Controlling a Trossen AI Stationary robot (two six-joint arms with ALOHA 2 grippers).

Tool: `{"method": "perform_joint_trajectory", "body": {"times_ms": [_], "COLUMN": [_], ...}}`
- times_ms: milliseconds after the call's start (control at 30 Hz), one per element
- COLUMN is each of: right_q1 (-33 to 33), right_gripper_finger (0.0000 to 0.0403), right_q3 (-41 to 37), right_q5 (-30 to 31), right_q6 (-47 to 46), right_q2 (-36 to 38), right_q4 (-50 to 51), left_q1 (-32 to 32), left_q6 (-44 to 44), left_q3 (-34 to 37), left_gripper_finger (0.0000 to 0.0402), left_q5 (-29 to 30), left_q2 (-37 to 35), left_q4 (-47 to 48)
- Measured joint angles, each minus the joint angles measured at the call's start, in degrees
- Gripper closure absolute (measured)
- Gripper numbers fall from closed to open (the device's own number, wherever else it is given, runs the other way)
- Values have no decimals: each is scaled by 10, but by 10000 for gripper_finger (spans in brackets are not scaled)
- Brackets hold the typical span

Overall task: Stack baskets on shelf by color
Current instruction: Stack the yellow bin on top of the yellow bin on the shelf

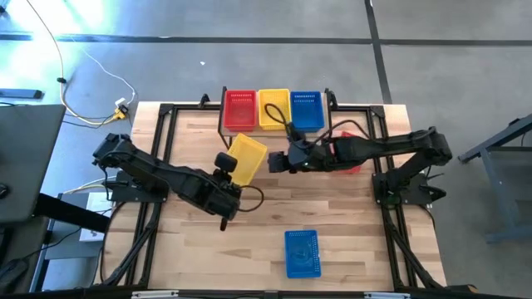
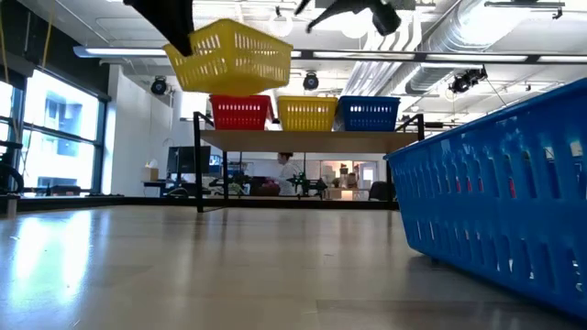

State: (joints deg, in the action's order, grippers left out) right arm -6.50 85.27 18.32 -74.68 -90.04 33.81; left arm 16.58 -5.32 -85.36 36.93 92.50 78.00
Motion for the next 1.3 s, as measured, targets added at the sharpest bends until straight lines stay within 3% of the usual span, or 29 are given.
{"method": "perform_joint_trajectory", "body": {"times_ms": [467,1300], "right_q1": [0,33], "right_gripper_finger": [320,320], "right_q3": [0,0], "right_q5": [-51,-85], "right_q6": [-88,-155], "right_q2": [-61,-84], "right_q4": [-59,-34], "left_q1": [-1,7], "left_q6": [-24,-28], "left_q3": [0,0], "left_gripper_finger": [401,401], "left_q5": [6,10], "left_q2": [39,42], "left_q4": [0,-37]}}
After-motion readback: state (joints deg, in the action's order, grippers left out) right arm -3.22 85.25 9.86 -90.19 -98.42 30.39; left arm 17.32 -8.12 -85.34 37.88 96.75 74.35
